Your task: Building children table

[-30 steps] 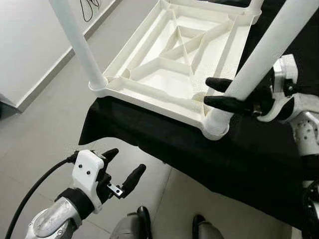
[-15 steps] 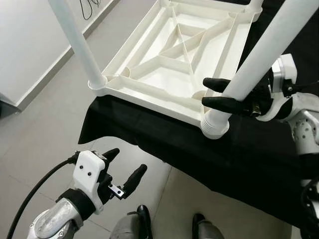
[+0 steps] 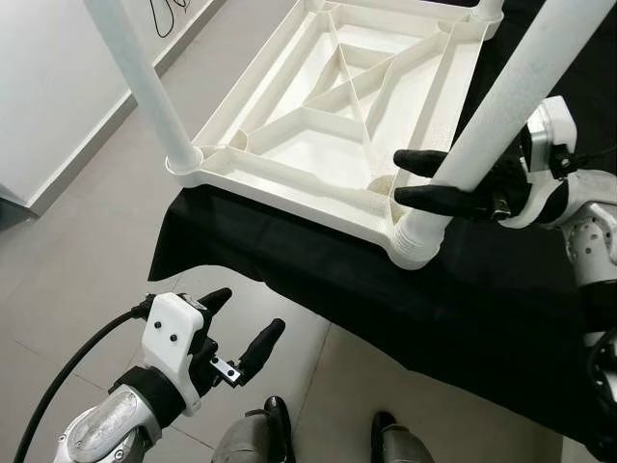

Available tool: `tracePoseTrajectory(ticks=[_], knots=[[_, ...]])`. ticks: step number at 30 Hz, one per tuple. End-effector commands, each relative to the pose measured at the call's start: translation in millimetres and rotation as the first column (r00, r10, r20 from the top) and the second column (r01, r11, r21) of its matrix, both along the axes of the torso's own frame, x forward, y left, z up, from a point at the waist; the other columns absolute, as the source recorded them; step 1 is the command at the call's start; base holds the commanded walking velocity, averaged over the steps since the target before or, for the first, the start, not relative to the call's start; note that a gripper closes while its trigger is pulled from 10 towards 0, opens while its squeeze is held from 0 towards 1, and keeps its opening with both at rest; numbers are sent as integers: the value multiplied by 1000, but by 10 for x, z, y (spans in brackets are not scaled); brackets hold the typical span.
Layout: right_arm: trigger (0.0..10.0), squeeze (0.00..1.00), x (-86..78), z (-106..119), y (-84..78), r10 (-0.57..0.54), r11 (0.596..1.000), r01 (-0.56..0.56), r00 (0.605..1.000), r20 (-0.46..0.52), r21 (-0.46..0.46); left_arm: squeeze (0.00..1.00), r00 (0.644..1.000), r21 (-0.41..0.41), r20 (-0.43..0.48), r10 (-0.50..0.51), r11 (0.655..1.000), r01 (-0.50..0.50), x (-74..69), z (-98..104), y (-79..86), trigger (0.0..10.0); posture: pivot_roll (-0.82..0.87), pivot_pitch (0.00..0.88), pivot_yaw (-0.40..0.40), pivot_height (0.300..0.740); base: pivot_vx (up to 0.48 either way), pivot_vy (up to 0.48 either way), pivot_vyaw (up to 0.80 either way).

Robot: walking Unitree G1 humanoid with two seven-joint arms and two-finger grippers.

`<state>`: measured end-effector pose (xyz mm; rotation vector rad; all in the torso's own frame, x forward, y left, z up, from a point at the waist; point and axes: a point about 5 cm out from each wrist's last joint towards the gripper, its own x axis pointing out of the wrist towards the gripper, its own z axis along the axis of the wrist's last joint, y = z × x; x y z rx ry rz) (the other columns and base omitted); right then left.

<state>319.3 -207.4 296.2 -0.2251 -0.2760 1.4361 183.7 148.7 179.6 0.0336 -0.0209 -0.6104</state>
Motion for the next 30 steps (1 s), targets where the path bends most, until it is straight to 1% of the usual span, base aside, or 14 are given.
tracePoseTrajectory(ticks=[1,2,4,6,9,13,14,15,17,20,26,30], knots=[[10000,0,-5,-88,21,34,997,-35,999,-15,-68,0,1000,15,-3,-10,1000,10,-48,4,9,10000,57,370,60,740,0,0,0],[10000,0,-5,-88,21,34,997,-35,999,-15,-68,0,1000,15,-3,-10,1000,10,-48,4,9,10000,57,370,60,740,0,0,0],[10000,0,6,-114,66,49,991,-47,999,14,-125,0,1000,18,-4,-11,1000,11,-52,5,16,10000,61,372,62,740,0,0,0],[10000,0,25,-120,100,47,989,-42,998,30,-144,0,1000,21,-5,-13,1000,13,-54,5,22,10000,60,372,64,740,0,0,0],[10000,0,74,-99,92,22,992,-18,999,31,-127,0,1000,24,-5,-14,1000,14,-54,6,27,10000,64,372,65,740,0,0,0],[10000,0,96,-91,78,14,993,-11,1000,26,-118,0,1000,26,-6,-15,1000,15,-55,6,28,10000,66,372,66,740,0,0,0],[10000,0,110,-79,62,12,996,-11,1000,12,-93,0,1000,27,-6,-15,1000,15,-55,5,30,10000,66,372,66,740,0,0,0],[10000,0,110,-79,62,12,996,-11,1000,12,-93,0,1000,27,-6,-15,1000,15,-55,5,30,10000,66,372,66,740,0,0,0],[10000,0,132,-66,22,9,998,-10,1000,-11,-59,0,1000,28,-6,-14,999,15,-56,5,33,10000,66,372,65,740,0,0,0],[10000,0,146,-49,-24,11,999,-12,1000,-24,-38,0,1000,28,-6,-15,999,15,-56,6,34,10000,66,372,65,740,0,0,0],[10000,0,157,-61,-76,3,1000,-4,999,-41,-26,0,1000,30,-6,-14,999,14,-57,8,39,10000,72,372,67,740,0,0,0],[10000,0,148,-98,-110,-3,999,1,998,-56,-39,0,1000,32,-6,-15,999,15,-56,10,41,10000,73,373,71,740,0,0,0]])
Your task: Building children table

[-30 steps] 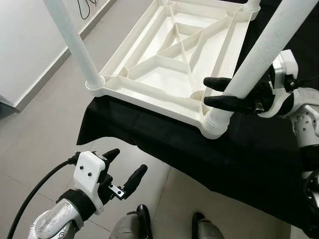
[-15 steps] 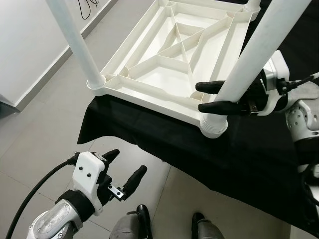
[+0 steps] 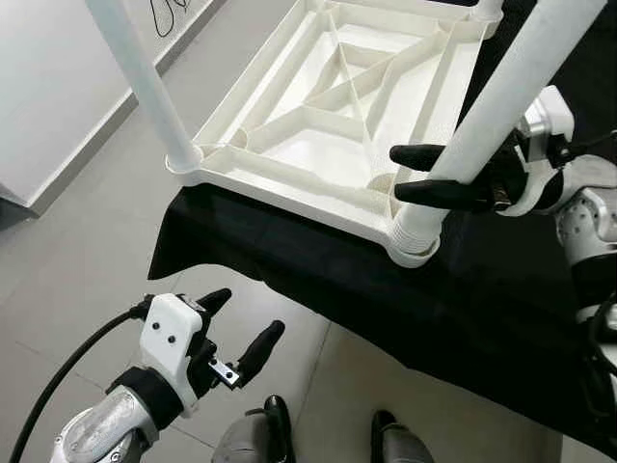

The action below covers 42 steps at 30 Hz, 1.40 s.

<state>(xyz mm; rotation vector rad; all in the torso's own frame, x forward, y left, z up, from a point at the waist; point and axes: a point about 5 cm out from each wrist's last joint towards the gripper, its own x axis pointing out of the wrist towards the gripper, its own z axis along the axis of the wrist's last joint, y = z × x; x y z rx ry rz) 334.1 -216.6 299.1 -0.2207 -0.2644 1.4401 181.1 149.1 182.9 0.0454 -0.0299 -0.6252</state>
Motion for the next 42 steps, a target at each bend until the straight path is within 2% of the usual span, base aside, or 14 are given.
tracePoseTrajectory(ticks=[1,12,20,25,30,31,33,36,42], knots=[[10000,0,-1,-130,-20,-6,999,4,999,-46,-37,0,1000,24,-17,0,1000,1,-30,-23,39,10000,73,373,71,740,0,0,0],[10000,0,-61,-164,44,33,990,-34,999,-13,-133,0,1000,26,-17,-5,1000,5,-20,-22,38,10000,75,368,74,740,0,0,0],[10000,0,-142,-145,212,129,957,-120,992,15,-265,0,1000,29,-16,-6,1000,7,-11,-30,35,10000,70,358,74,740,0,0,0],[10000,0,-145,-151,248,149,943,-142,989,3,-301,0,1000,29,-15,-7,1000,7,-6,-36,30,10000,69,354,70,740,0,0,0],[10000,0,-111,-110,281,155,948,-151,988,-8,-281,0,1000,27,-13,-5,1000,5,-1,-38,22,10000,65,350,64,740,0,0,0],[10000,0,-46,-77,282,133,966,-133,991,-14,-223,0,1000,25,-12,-4,1000,4,2,-40,16,10000,63,348,60,740,0,0,0],[10000,0,-46,-77,282,133,966,-133,991,-14,-223,0,1000,25,-12,-4,1000,4,2,-40,16,10000,63,348,60,740,0,0,0],[10000,0,15,-66,272,102,977,-101,995,-3,-188,0,1000,23,-11,-4,1000,4,6,-40,7,10000,59,347,54,740,0,0,0],[10000,0,21,-90,244,41,988,-37,999,23,-148,0,1000,17,-8,-2,1000,2,9,-37,-4,10000,51,350,47,740,0,0,0]])
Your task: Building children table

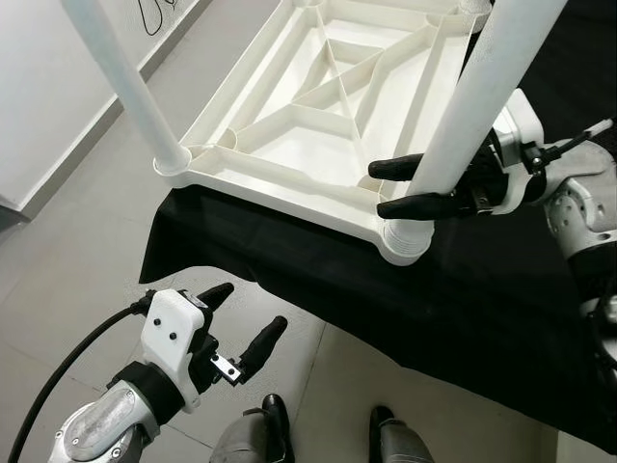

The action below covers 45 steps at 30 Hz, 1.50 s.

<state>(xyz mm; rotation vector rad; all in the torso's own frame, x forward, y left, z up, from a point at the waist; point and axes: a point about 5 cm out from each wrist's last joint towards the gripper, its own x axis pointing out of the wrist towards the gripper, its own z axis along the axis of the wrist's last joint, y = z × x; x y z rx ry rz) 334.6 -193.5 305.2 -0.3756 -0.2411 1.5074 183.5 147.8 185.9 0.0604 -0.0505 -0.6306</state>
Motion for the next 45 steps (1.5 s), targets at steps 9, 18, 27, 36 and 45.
tracePoseTrajectory(ticks=[9,18,27,36,45], knots=[[10000,0,-243,-489,84,-371,928,371,925,-80,-15,0,1000,-4,-28,5,1000,-5,-7,-85,-15,10000,1,344,4,740,0,0,0],[10000,0,-581,-1185,430,-927,260,965,237,-292,-41,0,1000,2,-23,12,1000,-12,50,-109,12,10000,-4,326,33,740,0,0,0],[10000,0,-454,-1170,631,-923,169,986,161,-351,8,0,1000,9,-21,14,1000,-14,136,-162,22,10000,-4,292,36,740,0,0,0],[10000,0,-568,-1136,559,-937,0,1000,-11,-348,-31,0,1000,5,-14,23,1000,-23,218,-189,42,10000,-17,274,40,740,0,0,0],[10000,0,-590,-1104,566,-917,32,999,41,-397,29,0,1000,9,-10,19,1000,-19,239,-202,49,10000,-17,268,43,740,0,0,0]])
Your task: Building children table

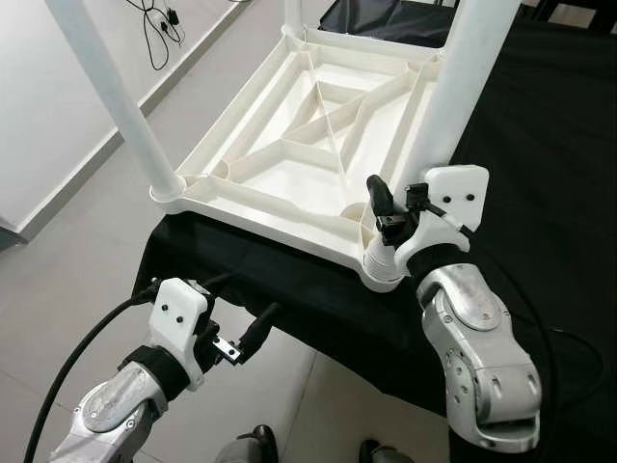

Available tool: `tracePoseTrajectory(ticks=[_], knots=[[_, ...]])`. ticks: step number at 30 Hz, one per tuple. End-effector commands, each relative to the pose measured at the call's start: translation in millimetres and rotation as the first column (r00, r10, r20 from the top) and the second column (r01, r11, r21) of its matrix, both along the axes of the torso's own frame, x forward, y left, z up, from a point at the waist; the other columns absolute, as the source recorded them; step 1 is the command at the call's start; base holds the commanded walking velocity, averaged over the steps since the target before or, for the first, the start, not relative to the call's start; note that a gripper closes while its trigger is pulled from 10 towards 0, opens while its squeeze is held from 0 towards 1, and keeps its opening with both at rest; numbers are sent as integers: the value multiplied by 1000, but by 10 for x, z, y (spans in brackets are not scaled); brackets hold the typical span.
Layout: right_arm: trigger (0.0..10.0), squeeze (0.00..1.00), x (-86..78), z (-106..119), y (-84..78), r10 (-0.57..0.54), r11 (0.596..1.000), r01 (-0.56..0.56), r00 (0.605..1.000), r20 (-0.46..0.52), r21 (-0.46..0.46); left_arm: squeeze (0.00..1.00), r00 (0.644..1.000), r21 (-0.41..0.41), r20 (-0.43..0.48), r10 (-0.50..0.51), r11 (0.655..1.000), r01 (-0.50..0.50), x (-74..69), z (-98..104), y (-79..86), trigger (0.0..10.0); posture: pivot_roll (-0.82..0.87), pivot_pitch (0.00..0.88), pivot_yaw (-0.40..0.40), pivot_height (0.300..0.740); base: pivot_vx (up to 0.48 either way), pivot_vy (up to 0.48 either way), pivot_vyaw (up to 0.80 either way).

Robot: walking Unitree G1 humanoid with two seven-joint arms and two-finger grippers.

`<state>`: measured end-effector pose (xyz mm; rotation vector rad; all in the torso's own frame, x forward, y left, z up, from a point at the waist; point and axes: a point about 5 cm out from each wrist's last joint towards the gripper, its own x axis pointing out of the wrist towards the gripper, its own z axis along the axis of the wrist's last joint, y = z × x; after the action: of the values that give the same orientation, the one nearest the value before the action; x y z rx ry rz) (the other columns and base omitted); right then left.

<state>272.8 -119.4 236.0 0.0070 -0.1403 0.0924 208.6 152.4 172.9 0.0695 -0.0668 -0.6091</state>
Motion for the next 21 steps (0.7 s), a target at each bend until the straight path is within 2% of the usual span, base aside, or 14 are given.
tracePoseTrajectory(ticks=[1,5,9,15,18,21], knots=[[10000,0,30,-396,-163,-55,998,56,981,-185,4,0,1000,6,-27,-2,1000,2,-8,-75,5,10000,-17,268,43,740,0,0,0],[10000,0,12,-376,-193,60,998,-60,989,-133,0,0,1000,13,-22,-2,1000,2,-2,-79,9,10000,-12,268,43,740,0,0,0],[10000,0,-22,-389,-259,73,997,-75,989,-127,-10,0,1000,15,-20,-3,1000,4,-2,-78,9,10000,-12,270,44,740,0,0,0],[10000,0,-103,-512,-362,131,983,-149,978,-163,-105,0,1000,21,-14,-11,1000,11,3,-73,18,10000,-13,270,53,740,0,0,0],[10000,0,-103,-518,-368,134,982,-152,978,-162,-109,0,1000,21,-14,-12,1000,12,4,-74,19,10000,-13,270,53,740,0,0,0],[10000,0,-117,-546,-318,181,972,-202,970,-160,-123,0,1000,27,-10,-18,999,18,7,-62,20,10000,-7,266,58,740,0,0,0]])
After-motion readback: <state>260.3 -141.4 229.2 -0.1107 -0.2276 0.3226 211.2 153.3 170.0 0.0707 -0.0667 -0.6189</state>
